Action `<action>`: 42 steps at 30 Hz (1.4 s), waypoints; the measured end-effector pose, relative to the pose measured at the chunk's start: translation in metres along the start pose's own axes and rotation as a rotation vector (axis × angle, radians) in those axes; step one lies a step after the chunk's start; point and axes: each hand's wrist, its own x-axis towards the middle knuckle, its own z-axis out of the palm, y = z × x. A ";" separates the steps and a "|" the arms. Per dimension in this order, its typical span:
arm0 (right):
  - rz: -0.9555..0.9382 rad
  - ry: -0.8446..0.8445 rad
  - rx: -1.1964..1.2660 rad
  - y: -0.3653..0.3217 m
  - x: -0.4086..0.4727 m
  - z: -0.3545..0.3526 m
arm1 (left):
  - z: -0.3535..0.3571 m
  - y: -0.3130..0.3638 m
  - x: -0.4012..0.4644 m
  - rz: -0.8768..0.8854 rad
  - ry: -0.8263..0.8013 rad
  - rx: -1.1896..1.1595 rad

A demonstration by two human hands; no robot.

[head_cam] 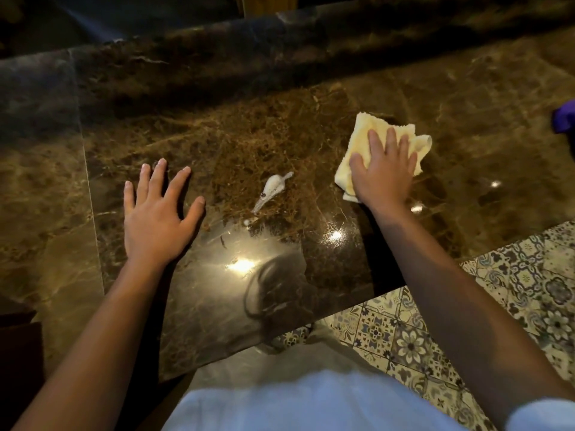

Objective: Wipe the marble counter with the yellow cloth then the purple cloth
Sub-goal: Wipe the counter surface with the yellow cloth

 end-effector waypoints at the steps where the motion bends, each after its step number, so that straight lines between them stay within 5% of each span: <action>1: 0.002 -0.007 0.008 -0.011 0.004 0.002 | 0.000 -0.001 0.002 0.003 -0.002 -0.006; 9: -0.391 -0.080 0.040 0.000 -0.091 0.010 | 0.001 -0.001 0.002 -0.009 0.020 -0.016; 13: -0.364 -0.094 0.024 0.015 -0.081 0.004 | 0.000 0.002 0.000 0.001 0.022 0.004; 19: -0.234 -0.066 -0.004 -0.056 0.016 0.013 | -0.009 0.001 -0.017 -0.070 0.051 -0.068; 24: -0.597 -0.142 -0.041 -0.114 -0.014 0.029 | -0.008 0.001 -0.084 -0.277 0.016 0.006; 29: -0.873 -0.187 0.039 -0.065 -0.100 0.026 | 0.001 0.000 -0.095 -0.279 0.016 0.017; 32: -0.815 -0.198 0.026 -0.031 -0.082 0.015 | 0.003 0.002 -0.095 -0.289 0.025 0.036; 38: -0.409 -0.087 -0.007 -0.044 0.029 0.010 | 0.001 0.005 -0.096 -0.294 0.049 0.027; 42: -0.461 -0.113 -0.033 -0.108 0.038 0.019 | 0.000 0.009 -0.101 -0.286 0.087 0.041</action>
